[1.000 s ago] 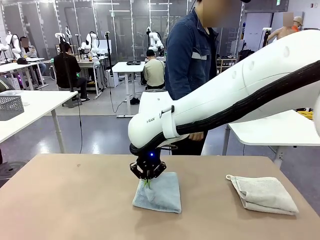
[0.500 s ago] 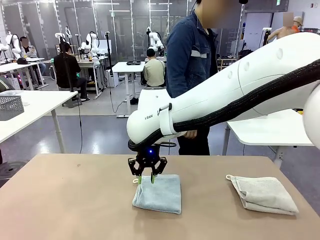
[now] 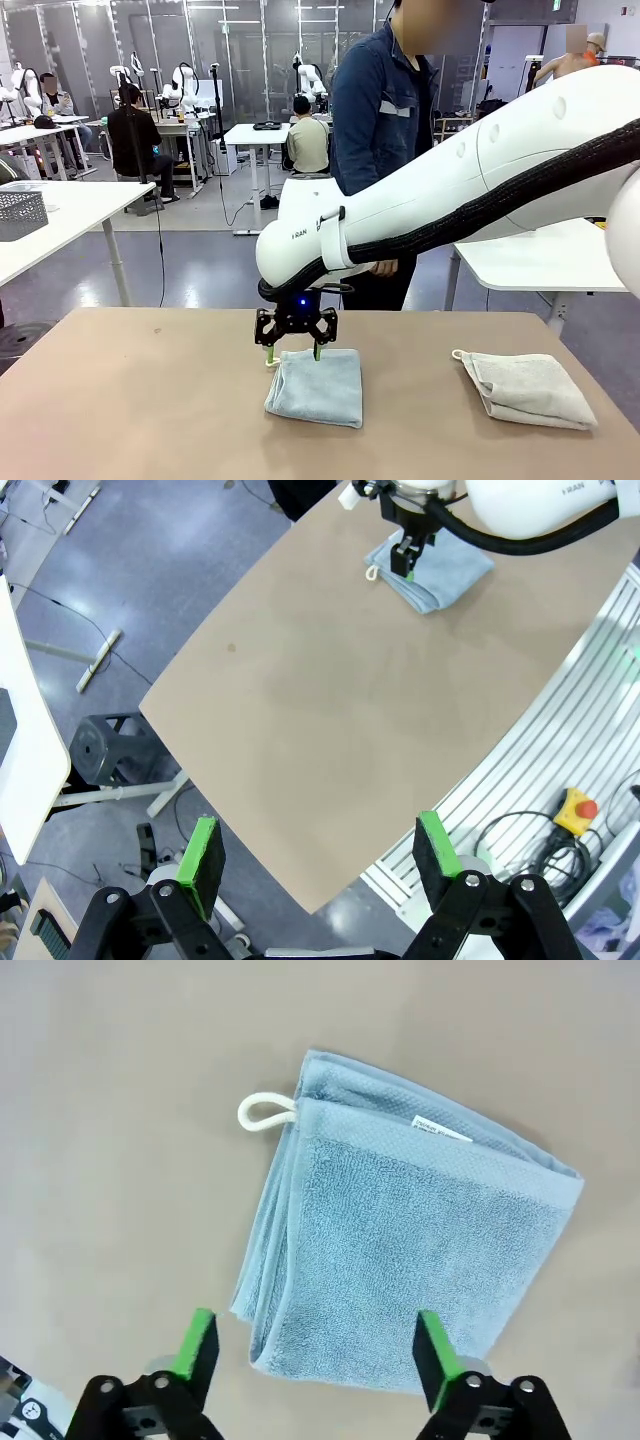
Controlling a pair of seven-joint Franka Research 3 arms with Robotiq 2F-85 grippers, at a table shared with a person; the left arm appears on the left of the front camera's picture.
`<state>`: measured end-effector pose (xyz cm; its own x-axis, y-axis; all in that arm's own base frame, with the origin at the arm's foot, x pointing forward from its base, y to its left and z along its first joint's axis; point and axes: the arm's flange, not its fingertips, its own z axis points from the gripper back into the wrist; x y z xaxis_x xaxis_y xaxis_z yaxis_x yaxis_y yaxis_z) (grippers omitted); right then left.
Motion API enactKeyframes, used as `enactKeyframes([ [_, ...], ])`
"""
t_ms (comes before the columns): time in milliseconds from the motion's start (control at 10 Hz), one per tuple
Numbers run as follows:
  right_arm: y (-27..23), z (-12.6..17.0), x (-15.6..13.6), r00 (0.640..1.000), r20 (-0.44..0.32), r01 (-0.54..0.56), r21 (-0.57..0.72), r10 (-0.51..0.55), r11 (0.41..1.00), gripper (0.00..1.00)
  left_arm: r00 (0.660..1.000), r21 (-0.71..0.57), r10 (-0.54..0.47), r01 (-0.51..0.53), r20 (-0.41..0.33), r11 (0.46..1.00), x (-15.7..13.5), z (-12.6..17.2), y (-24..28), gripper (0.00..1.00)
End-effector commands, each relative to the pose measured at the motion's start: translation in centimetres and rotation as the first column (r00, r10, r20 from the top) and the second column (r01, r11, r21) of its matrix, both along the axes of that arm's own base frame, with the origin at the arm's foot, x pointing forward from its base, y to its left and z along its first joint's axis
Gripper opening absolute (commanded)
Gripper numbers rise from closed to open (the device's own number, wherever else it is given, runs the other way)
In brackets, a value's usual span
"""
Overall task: Fold the towels and place them in the basket.
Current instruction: When a person lays out a Towel with hook on the table, fold it in half twice.
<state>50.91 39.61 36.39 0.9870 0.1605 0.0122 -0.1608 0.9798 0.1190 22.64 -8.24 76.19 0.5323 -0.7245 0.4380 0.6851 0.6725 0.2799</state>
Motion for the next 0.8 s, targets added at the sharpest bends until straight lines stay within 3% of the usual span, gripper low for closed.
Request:
enactKeyframes([
  [0, -1.3, -0.1, -0.7, 1.0, 0.005, 0.021, 0.029, -0.021, 0.999, 1.0, 1.0, 0.01, -0.001, 0.001, 0.005, 1.0, 0.0, 0.0, 0.0, 0.95],
  [100, -1.5, -0.3, -0.7, 1.0, -0.003, 0.029, 0.017, -0.029, 0.999, 1.0, 1.0, 0.01, -0.001, 0.001, 0.005, 1.0, 0.0, 0.0, 0.0, 0.95],
  [200, -0.2, 0.0, 0.1, 1.0, -0.001, 0.006, 0.004, -0.006, 1.0, 0.94, 1.0, 0.01, -0.001, 0.001, 0.005, 1.0, 0.0, 0.0, 0.0, 0.95],
  [700, -0.2, 0.0, 0.1, 1.0, -0.001, 0.006, 0.004, -0.006, 1.0, 0.94, 1.0, 0.01, -0.001, 0.001, 0.005, 1.0, 0.0, 0.0, 0.0, 0.95],
])
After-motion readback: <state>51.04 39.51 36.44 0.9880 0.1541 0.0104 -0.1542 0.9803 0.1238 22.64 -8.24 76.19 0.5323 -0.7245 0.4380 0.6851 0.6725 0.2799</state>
